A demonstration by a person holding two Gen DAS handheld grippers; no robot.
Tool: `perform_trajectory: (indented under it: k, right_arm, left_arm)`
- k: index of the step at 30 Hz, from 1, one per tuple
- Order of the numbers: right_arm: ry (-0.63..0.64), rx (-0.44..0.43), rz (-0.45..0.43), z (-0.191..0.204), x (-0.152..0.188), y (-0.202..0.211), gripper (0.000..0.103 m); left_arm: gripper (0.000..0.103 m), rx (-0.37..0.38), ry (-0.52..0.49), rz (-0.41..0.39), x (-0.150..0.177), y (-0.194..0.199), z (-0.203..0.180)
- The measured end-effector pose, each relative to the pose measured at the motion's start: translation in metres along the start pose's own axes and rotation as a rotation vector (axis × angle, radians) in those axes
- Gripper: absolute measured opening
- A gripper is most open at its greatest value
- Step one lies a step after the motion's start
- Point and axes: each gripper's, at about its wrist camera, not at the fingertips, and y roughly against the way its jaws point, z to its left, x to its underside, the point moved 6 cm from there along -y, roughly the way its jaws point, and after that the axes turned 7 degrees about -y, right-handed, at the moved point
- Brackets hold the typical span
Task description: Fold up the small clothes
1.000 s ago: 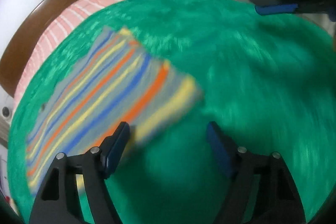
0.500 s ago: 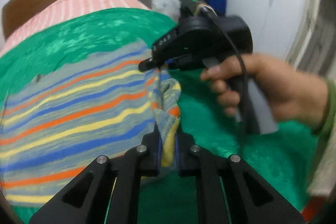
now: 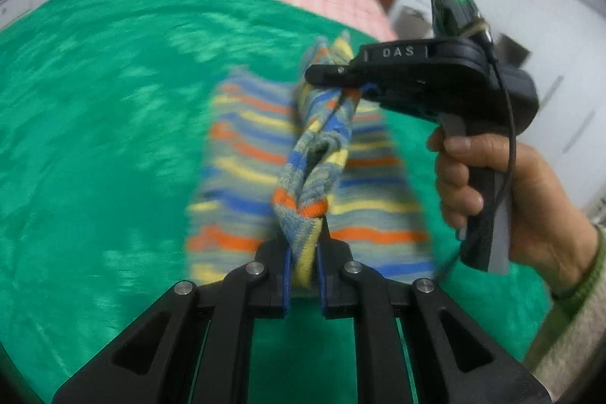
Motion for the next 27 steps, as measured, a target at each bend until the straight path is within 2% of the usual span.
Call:
perform_trajectory:
  k: [1,2,3,4,5,7,11,12,13,14,15,16,19,20,21,23,25,27]
  right_arm:
    - [0.012,0.014,0.011,0.006,0.004,-0.013,0.012]
    - [0.01,0.02,0.025,0.013,0.007,-0.028,0.019]
    - [-0.015,0.009,0.04,0.016,0.01,-0.041,0.032]
    - [-0.054,-0.017,0.044,0.019,0.013,-0.049,0.039]
    - [-0.083,-0.04,0.027,0.02,0.015,-0.048,0.043]
    - [-0.103,-0.085,-0.023,0.024,0.019,-0.034,0.043]
    - [0.014,-0.028,-0.093,0.021,0.035,0.023,0.043]
    - [0.061,0.003,-0.102,0.021,0.044,0.038,0.043]
    - [0.099,0.027,-0.107,0.021,0.055,0.05,0.043]
    - [0.139,0.047,-0.109,0.019,0.07,0.061,0.044]
    - [0.175,0.059,-0.105,0.015,0.088,0.072,0.045]
    - [0.2,0.069,-0.086,0.01,0.108,0.074,0.046]
    - [0.172,0.148,0.061,-0.022,0.161,0.052,0.047]
    - [0.18,0.16,0.016,-0.025,0.171,0.055,0.047]
    - [0.2,0.173,-0.033,-0.022,0.177,0.061,0.047]
    - [0.207,0.217,-0.052,-0.018,0.182,0.071,0.048]
    - [0.177,0.224,-0.097,-0.015,0.186,0.088,0.057]
    - [0.145,0.203,-0.15,-0.01,0.197,0.108,0.063]
  left_arm:
    - [0.036,-0.04,0.0,0.018,0.007,-0.004,0.008]
    - [0.046,-0.073,0.0,0.039,0.011,-0.007,0.016]
    - [0.061,-0.092,0.004,0.052,0.014,-0.007,0.022]
    - [0.068,-0.086,0.014,0.039,0.018,-0.001,0.025]
    - [0.071,-0.073,0.021,0.017,0.021,0.009,0.028]
    - [0.08,-0.051,0.018,-0.02,0.022,0.022,0.032]
    - [0.081,-0.025,0.011,-0.027,0.016,0.018,0.025]
    - [0.079,-0.035,0.002,-0.022,0.013,0.012,0.022]
    - [0.063,-0.056,-0.013,-0.016,0.013,0.008,0.017]
    - [0.044,-0.083,-0.029,0.0,0.016,0.003,0.016]
    - [0.006,-0.092,-0.037,0.042,0.019,-0.009,0.013]
    - [0.008,-0.094,-0.028,0.082,0.023,-0.013,0.014]
    - [0.008,-0.128,-0.033,0.078,0.026,-0.007,0.013]
    - [0.009,-0.135,-0.037,0.082,0.027,-0.003,0.012]
    - [0.016,-0.144,-0.037,0.087,0.027,0.0,0.012]
    - [0.031,-0.168,-0.037,0.091,0.027,0.009,0.015]
    - [0.057,-0.225,-0.053,0.082,0.029,0.021,0.021]
    - [0.076,-0.296,-0.086,0.056,0.03,0.035,0.025]
